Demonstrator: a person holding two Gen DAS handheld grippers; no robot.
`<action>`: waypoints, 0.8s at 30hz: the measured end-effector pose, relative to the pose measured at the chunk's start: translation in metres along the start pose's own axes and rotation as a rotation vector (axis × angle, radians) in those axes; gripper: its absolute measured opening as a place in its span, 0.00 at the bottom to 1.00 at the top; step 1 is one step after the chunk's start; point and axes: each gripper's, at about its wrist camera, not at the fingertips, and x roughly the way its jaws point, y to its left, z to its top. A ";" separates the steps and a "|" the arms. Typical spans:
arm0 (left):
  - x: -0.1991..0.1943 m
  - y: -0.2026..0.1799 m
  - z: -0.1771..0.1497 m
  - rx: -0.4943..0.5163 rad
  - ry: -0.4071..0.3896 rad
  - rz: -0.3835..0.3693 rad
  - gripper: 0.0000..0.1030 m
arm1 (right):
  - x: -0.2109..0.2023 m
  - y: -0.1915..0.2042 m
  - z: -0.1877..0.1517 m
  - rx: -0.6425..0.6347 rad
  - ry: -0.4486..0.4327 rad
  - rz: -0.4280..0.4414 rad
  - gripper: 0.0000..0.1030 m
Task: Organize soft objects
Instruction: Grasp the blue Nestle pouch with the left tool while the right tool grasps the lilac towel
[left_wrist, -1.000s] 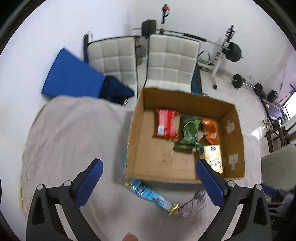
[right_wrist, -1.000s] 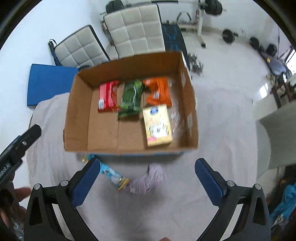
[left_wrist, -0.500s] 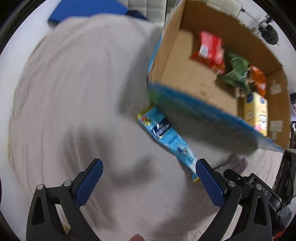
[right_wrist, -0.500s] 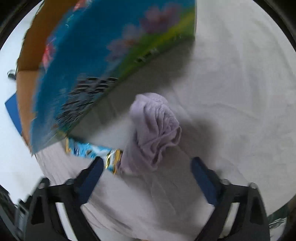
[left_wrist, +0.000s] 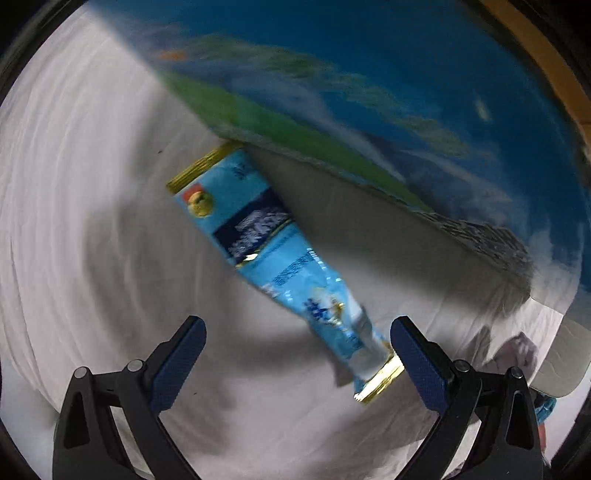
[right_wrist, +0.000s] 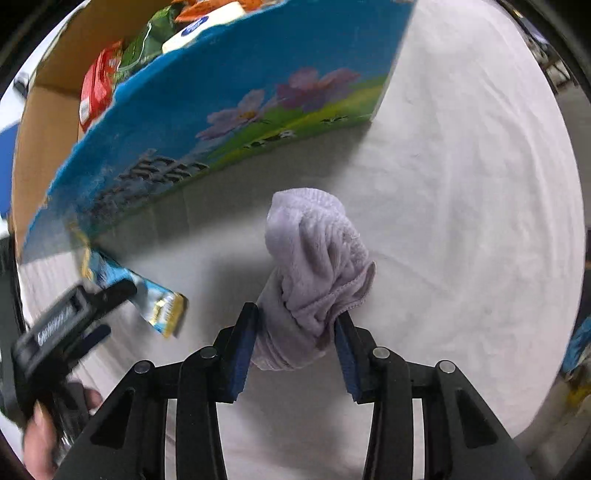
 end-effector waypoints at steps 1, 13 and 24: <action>0.001 -0.003 0.000 0.009 -0.009 0.001 0.99 | 0.000 0.000 0.000 0.000 0.003 0.003 0.42; 0.009 -0.006 -0.040 0.240 -0.032 0.136 0.43 | 0.017 0.009 -0.012 -0.052 0.056 -0.029 0.42; 0.010 0.041 -0.052 0.138 0.000 0.059 0.41 | 0.050 0.026 -0.012 -0.088 0.133 -0.053 0.57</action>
